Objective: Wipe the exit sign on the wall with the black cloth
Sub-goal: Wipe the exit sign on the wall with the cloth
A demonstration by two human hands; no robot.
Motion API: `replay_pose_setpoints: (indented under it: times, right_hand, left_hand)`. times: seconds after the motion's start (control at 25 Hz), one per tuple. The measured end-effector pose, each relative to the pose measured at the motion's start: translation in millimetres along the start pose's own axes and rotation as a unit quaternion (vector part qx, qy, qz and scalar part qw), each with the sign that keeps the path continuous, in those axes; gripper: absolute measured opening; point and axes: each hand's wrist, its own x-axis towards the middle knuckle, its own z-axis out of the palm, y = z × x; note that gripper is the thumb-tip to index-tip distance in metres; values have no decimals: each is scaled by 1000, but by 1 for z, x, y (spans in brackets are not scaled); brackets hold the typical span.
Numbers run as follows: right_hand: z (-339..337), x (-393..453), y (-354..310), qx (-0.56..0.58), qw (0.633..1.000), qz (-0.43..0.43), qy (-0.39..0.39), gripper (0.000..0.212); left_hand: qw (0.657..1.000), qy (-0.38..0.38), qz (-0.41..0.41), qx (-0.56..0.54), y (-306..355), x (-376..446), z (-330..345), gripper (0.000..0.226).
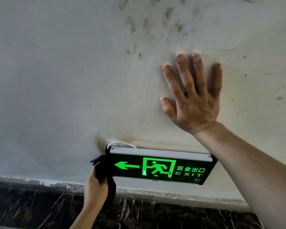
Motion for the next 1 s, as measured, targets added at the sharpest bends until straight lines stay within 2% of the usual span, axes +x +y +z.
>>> replay_pose_setpoints:
  times: [0.32,0.4,0.48,0.56,0.72,0.88,1.0]
  right_hand:
    - [0,0,0,-9,1000,-2,6,68]
    - [-1,-1,-1,-7,1000,-1,1,68]
    - [0,0,-1,-4,1000,0,-2,68]
    - [-1,0,1,-2,1000,3,-3,68]
    - [-7,1,-2,12,1000,3,-25,68]
    - [-23,6,0,35,993,14,-110,69]
    - [-41,11,-4,33,980,26,-195,70]
  left_hand:
    - [994,-47,-82,53,-13,2,11,40]
    - [986,-49,-152,42,-18,1,16,35]
    - [961,-63,-265,-50,-22,-5,26,27]
    - [932,-85,-333,-117,-25,-16,33,17]
    - [908,-156,-322,-220,-10,-49,40,14]
    - [875,-219,-285,-324,33,-88,32,20]
    - [850,-296,-247,-359,74,-114,18,31]
